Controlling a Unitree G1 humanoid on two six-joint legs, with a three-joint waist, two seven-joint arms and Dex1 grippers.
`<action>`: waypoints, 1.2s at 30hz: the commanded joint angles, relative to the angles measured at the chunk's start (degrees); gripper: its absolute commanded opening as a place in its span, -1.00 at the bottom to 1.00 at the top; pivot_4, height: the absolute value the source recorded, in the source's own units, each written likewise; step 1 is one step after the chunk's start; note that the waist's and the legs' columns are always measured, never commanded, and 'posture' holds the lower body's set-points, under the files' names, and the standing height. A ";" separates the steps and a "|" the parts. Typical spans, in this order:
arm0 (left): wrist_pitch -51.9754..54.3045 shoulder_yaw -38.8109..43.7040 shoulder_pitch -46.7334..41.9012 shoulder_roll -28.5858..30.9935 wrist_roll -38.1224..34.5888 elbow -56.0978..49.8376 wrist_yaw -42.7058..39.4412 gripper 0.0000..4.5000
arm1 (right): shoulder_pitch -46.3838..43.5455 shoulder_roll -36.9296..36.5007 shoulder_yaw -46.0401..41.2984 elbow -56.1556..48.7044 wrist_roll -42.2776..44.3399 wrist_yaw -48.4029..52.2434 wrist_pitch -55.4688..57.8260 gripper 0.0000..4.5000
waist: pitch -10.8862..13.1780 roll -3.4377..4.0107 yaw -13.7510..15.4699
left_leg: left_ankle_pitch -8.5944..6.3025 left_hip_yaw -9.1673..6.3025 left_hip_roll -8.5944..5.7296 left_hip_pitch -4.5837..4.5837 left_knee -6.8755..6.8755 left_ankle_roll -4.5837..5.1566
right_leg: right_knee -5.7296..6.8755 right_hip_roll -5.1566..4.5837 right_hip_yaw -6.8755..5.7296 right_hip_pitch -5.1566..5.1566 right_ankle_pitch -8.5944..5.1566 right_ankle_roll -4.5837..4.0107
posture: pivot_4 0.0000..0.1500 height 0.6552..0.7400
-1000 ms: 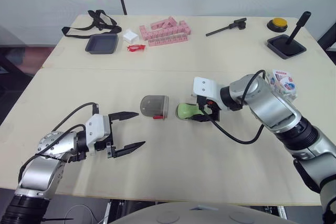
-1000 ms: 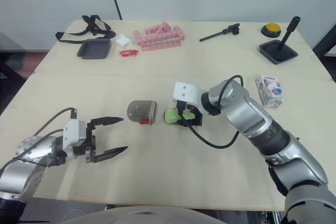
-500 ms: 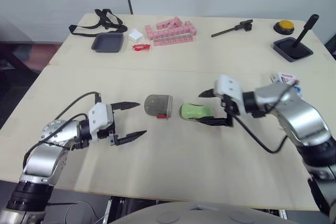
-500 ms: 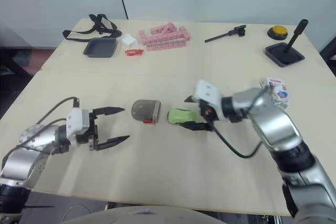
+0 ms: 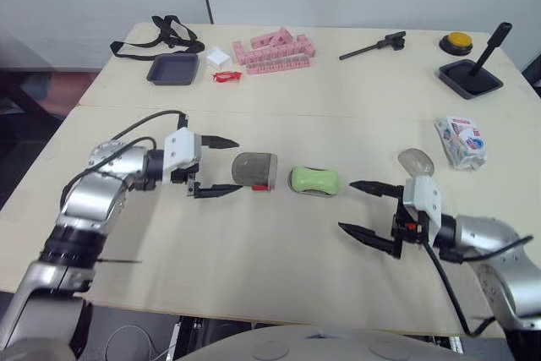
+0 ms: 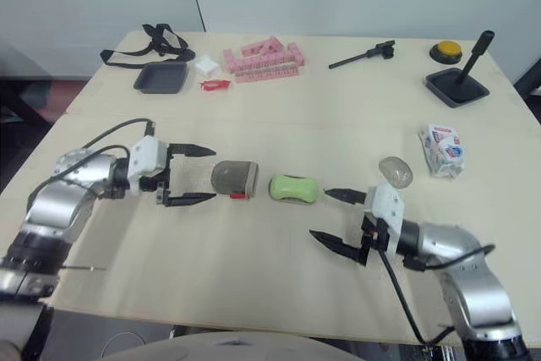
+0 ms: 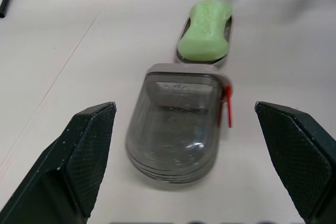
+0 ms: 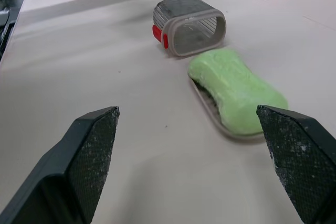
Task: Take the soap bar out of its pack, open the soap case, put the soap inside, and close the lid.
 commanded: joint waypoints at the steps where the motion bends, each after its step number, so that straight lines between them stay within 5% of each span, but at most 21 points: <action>1: -3.25 -2.61 -5.59 -0.97 3.30 5.97 -2.96 1.00 | 1.81 0.99 -1.26 2.82 -1.39 -1.40 -6.59 0.99 | 0.00 -0.01 -0.11 | 0.00 0.00 -0.01 -0.02 0.02 0.00 | 0.00 -0.02 0.00 0.00 0.00 0.00 | 1.00 0.31; 16: -10.44 -7.96 -15.98 -4.63 9.40 21.60 -10.75 1.00 | 3.64 1.16 0.68 2.92 -1.12 -5.28 -10.93 0.99 | 0.00 -0.01 -0.30 | -0.02 0.02 -0.01 -0.09 0.01 0.03 | -0.01 -0.08 -0.04 0.00 0.00 0.00 | 1.00 0.31; 36: -10.79 -8.62 -13.48 -8.14 13.91 23.49 -3.62 1.00 | 2.36 -1.59 1.56 3.94 -1.09 -5.14 -10.90 0.99 | 0.00 -0.02 -0.21 | -0.03 0.02 0.00 -0.16 0.07 0.06 | -0.01 -0.10 -0.09 0.00 0.00 0.00 | 1.00 0.31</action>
